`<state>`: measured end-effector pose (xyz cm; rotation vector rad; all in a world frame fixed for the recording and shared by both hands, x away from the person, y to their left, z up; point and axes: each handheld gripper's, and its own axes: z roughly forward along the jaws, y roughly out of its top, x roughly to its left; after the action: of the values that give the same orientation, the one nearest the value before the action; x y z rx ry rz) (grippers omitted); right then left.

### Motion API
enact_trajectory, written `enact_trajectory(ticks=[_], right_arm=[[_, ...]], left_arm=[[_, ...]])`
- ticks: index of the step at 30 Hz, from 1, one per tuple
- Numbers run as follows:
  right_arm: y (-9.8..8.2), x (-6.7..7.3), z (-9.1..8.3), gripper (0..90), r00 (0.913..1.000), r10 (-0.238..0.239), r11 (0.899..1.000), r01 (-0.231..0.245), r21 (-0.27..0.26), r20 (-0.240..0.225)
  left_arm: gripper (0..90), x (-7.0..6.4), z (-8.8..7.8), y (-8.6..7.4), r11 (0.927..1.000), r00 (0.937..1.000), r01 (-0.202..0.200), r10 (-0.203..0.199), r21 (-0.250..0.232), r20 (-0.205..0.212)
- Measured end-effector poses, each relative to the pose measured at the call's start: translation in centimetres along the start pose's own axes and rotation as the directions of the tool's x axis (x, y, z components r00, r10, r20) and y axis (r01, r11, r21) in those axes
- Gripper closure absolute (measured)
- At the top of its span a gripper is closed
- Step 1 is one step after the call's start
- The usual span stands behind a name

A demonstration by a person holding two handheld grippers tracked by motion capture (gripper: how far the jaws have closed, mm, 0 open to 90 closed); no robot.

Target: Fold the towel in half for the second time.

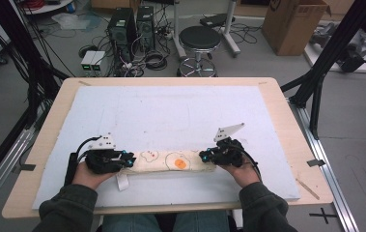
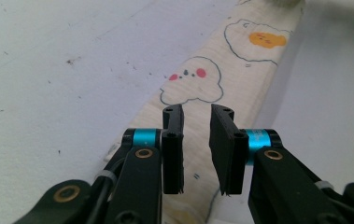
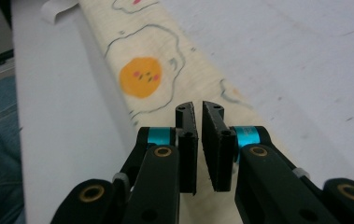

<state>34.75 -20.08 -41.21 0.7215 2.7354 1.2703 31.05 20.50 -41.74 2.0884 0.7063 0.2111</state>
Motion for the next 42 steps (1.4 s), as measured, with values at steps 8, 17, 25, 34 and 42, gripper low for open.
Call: enact_trajectory(ticks=[8, 17, 25, 34, 42], right_arm=[[-1.2, -1.7, 0.9, 82.3, 0.9967, 0.063, 0.996, -0.066, 0.054, 0.051], [-2.5, -1.6, 0.5, 80.2, 0.9962, 0.072, 0.997, -0.073, 0.023, 0.048], [-2.0, -0.4, -0.3, 76.0, 0.9994, 0.016, 0.999, -0.014, -0.051, 0.029], [-2.8, 0.7, -0.3, 76.0, 0.9996, -0.013, 1.000, 0.012, 0.014, 0.024], [-3.1, 0.9, 0.1, 76.1, 0.9982, -0.042, 0.998, 0.039, 0.052, 0.044]], left_arm=[[71.3, 0.6, 1.2, -1.1, 0.9948, 0.9997, 0.010, -0.008, 0.101, -0.024], [71.4, 0.5, 0.8, -1.8, 0.9965, 0.9995, 0.002, 0.001, 0.083, -0.033], [66.6, -0.1, 0.0, -1.7, 0.9994, 0.9991, -0.013, 0.014, 0.033, -0.040], [67.4, -0.3, -0.1, -2.1, 0.9972, 0.9989, -0.035, 0.037, 0.067, -0.030], [68.7, -0.3, 0.1, -2.6, 0.9969, 0.9985, -0.035, 0.038, 0.070, -0.038]])
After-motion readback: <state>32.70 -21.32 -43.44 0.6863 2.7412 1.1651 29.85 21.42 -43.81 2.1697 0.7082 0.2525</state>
